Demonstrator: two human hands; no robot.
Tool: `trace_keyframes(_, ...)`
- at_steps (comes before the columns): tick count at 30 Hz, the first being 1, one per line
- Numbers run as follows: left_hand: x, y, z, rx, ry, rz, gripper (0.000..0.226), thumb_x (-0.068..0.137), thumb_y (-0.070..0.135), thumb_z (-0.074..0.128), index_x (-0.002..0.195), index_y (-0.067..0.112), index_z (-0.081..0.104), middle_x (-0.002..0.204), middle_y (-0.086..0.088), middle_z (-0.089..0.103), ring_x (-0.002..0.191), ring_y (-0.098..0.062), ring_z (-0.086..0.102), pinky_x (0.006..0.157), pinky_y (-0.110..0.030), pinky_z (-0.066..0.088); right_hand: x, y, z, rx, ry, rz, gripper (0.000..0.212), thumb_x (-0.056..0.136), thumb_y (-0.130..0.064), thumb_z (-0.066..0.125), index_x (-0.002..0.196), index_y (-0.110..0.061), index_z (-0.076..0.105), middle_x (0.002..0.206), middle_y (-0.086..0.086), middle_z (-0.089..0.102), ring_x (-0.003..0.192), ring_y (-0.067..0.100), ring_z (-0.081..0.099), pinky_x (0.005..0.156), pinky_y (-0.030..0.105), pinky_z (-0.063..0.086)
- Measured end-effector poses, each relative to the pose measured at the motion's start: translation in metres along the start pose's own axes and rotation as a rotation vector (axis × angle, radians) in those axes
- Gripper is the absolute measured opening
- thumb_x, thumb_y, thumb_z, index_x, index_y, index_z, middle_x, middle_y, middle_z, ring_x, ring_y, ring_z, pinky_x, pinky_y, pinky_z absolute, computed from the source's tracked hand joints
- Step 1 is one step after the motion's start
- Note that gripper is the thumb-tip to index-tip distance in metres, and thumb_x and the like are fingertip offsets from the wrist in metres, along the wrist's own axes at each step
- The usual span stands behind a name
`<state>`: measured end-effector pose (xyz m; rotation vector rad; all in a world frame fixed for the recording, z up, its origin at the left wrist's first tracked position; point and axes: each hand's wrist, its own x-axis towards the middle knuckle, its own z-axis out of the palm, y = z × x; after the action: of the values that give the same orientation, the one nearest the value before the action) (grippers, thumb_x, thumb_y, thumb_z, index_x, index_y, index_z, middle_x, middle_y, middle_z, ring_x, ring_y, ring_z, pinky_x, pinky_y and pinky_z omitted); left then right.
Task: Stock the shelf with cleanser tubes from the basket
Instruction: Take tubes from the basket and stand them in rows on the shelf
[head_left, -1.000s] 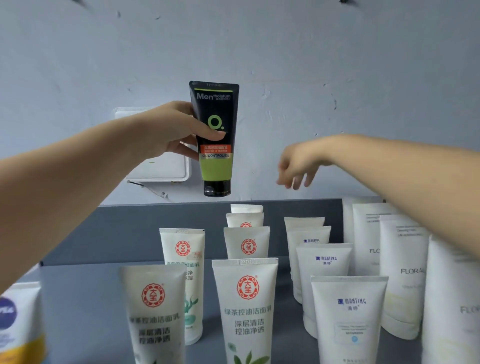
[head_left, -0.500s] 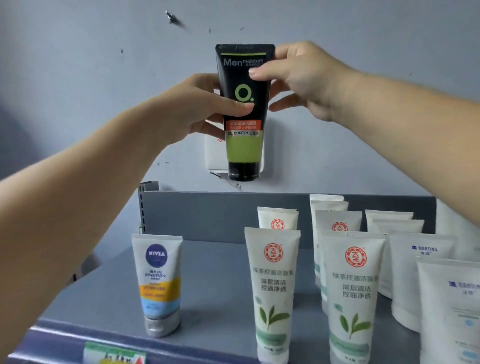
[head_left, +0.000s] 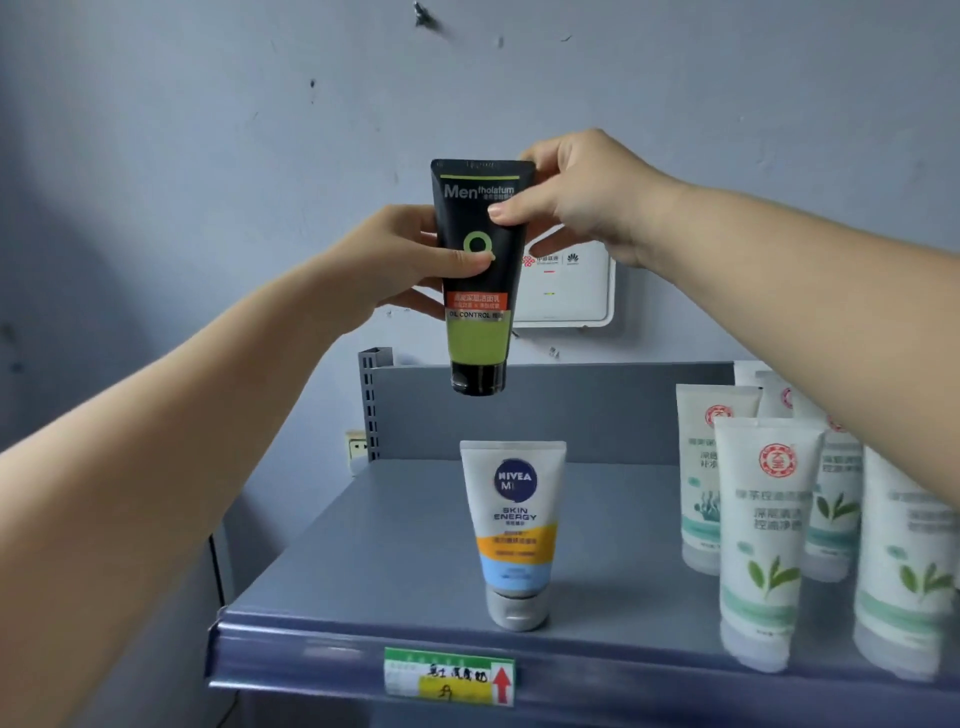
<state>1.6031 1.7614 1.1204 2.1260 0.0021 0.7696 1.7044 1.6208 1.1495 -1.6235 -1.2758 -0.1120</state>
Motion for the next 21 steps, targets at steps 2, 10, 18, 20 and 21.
trace_keyframes(2, -0.007, -0.008, -0.014, -0.009, 0.004, -0.003, 0.016, 0.081, 0.013, 0.069, 0.095, 0.020, 0.065, 0.088, 0.001, 0.070, 0.074, -0.013, 0.069, 0.067, -0.029, 0.060, 0.003, -0.005, 0.016, -0.017, 0.000, 0.011, 0.017, 0.079, -0.007, 0.070, 0.073, -0.019, 0.060, 0.071, -0.003, 0.064, 0.061, 0.011, 0.061, 0.058, 0.021, 0.053)
trace_keyframes(10, -0.042, -0.065, -0.037, -0.042, -0.088, -0.103, 0.019, 0.080, 0.009, 0.069, 0.097, 0.018, 0.067, 0.086, 0.004, 0.072, 0.073, -0.006, 0.070, 0.058, -0.023, 0.056, 0.001, -0.002, 0.076, -0.178, -0.135, 0.169, 0.014, 0.077, -0.005, 0.071, 0.083, -0.013, 0.061, 0.054, -0.008, 0.067, 0.052, 0.008, 0.064, 0.053, 0.020, 0.055)
trace_keyframes(18, -0.072, -0.121, -0.024, -0.094, -0.210, -0.209, 0.018, 0.080, 0.007, 0.070, 0.094, 0.018, 0.067, 0.088, 0.001, 0.071, 0.081, -0.012, 0.068, 0.073, -0.034, 0.060, -0.017, 0.014, 0.118, -0.489, -0.336, 0.254, 0.011, 0.077, -0.008, 0.073, 0.079, -0.008, 0.062, 0.066, 0.002, 0.063, 0.059, 0.010, 0.063, 0.052, 0.017, 0.052)
trace_keyframes(20, -0.076, -0.127, -0.023, -0.098, -0.242, -0.223, 0.018, 0.079, 0.007, 0.071, 0.095, 0.016, 0.067, 0.090, -0.002, 0.071, 0.084, -0.015, 0.069, 0.077, -0.039, 0.059, -0.019, 0.015, 0.123, -0.533, -0.380, 0.265, 0.014, 0.077, -0.009, 0.074, 0.076, -0.009, 0.060, 0.065, 0.002, 0.063, 0.056, 0.009, 0.062, 0.052, 0.017, 0.051)
trace_keyframes(21, -0.078, -0.130, -0.022, -0.104, -0.253, -0.228, 0.018, 0.079, 0.007, 0.071, 0.095, 0.015, 0.067, 0.091, -0.003, 0.071, 0.084, -0.016, 0.069, 0.077, -0.040, 0.059, -0.020, 0.016, 0.125, -0.548, -0.393, 0.269, 0.018, 0.076, -0.009, 0.074, 0.071, -0.010, 0.057, 0.062, 0.001, 0.063, 0.052, 0.007, 0.062, 0.052, 0.017, 0.051)
